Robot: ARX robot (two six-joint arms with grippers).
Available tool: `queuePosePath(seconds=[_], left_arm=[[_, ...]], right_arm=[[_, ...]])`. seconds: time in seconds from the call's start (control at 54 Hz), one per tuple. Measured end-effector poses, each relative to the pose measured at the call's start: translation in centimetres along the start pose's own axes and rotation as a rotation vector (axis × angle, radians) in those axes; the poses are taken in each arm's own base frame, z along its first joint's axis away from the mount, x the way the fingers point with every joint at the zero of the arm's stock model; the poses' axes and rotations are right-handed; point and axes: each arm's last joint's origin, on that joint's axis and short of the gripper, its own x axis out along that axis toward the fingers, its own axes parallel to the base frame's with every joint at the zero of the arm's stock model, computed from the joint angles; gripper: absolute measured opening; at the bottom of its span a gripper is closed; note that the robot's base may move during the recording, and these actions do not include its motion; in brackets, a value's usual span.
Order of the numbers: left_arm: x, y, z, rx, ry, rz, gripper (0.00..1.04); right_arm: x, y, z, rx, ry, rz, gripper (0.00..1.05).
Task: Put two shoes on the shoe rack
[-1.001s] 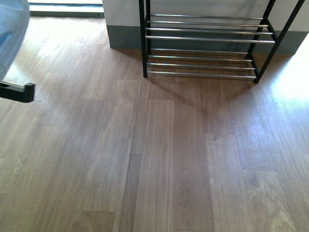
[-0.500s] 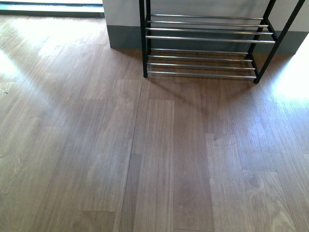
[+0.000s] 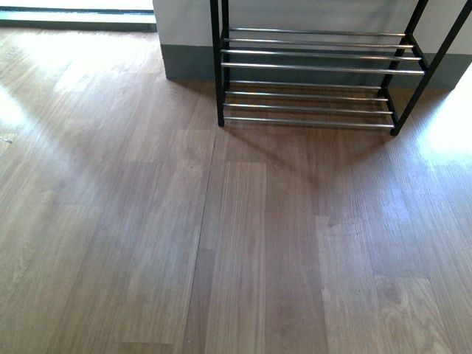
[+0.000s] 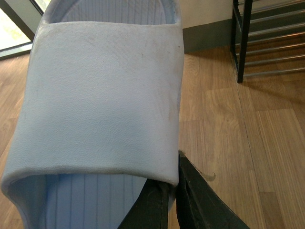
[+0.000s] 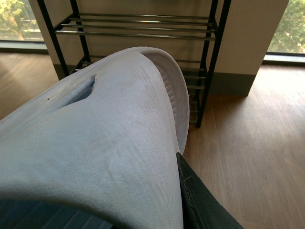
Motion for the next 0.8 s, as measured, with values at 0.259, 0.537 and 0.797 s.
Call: queuePosePath(seconds=[0.259,0.537,0.797], left_arm=[[0.0,0.0,0.0,0.0,0.0,0.0,0.02],[-0.02,-0.05,0.01,0.001,-0.001,-0.002,0.02],[0.0,-0.02,-0.06,-0.001,0.003,0.002,0.02]], right_arm=[[0.0,0.0,0.0,0.0,0.0,0.0,0.02],[0.01,0.0,-0.01,0.0,0.001,0.0,0.02],[0.01,0.0,0.01,0.0,0.0,0.002,0.02]])
